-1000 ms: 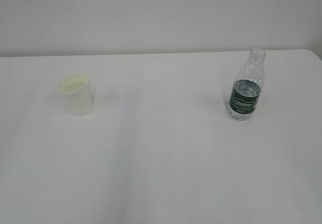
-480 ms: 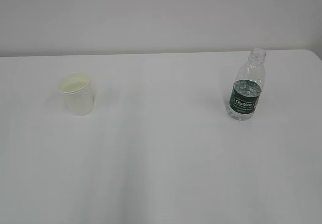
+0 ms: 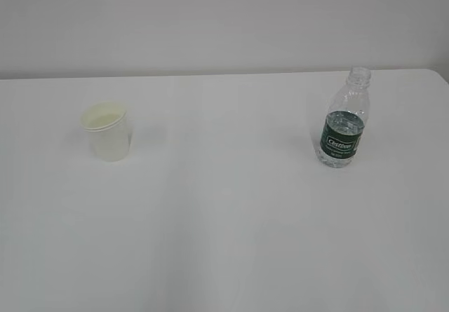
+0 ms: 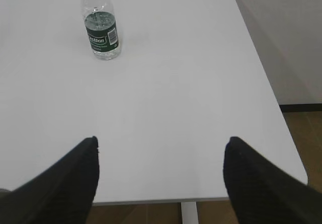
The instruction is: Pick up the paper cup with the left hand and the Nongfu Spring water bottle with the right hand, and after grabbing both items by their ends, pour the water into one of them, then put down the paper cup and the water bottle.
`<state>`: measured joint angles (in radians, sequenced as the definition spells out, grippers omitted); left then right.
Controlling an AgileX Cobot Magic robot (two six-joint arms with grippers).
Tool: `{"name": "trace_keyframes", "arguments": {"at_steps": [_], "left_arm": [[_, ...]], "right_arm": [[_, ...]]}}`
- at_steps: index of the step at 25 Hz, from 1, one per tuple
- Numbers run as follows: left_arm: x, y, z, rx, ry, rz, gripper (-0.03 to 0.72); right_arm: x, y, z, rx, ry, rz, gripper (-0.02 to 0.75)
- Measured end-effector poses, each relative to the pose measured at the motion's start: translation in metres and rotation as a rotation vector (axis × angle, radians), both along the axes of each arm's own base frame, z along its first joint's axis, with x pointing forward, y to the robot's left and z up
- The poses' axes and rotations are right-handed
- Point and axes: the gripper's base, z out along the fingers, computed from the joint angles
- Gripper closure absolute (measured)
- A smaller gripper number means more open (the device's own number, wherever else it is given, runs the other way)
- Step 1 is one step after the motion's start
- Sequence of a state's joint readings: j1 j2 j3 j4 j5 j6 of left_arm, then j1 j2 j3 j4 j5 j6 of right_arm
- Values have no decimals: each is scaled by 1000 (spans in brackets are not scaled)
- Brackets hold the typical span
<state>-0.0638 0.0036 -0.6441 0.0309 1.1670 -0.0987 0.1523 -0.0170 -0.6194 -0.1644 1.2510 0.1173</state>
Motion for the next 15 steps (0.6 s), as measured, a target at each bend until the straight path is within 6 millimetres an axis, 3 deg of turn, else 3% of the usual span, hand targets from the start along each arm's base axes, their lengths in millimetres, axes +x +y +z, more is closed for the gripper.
{"name": "trace_keyframes", "arguments": {"at_steps": [15], "left_arm": [[13,-3,-22,-16,67,-22,228]], "right_arm": [[6,1,-14,-8,70,0,152]]}}
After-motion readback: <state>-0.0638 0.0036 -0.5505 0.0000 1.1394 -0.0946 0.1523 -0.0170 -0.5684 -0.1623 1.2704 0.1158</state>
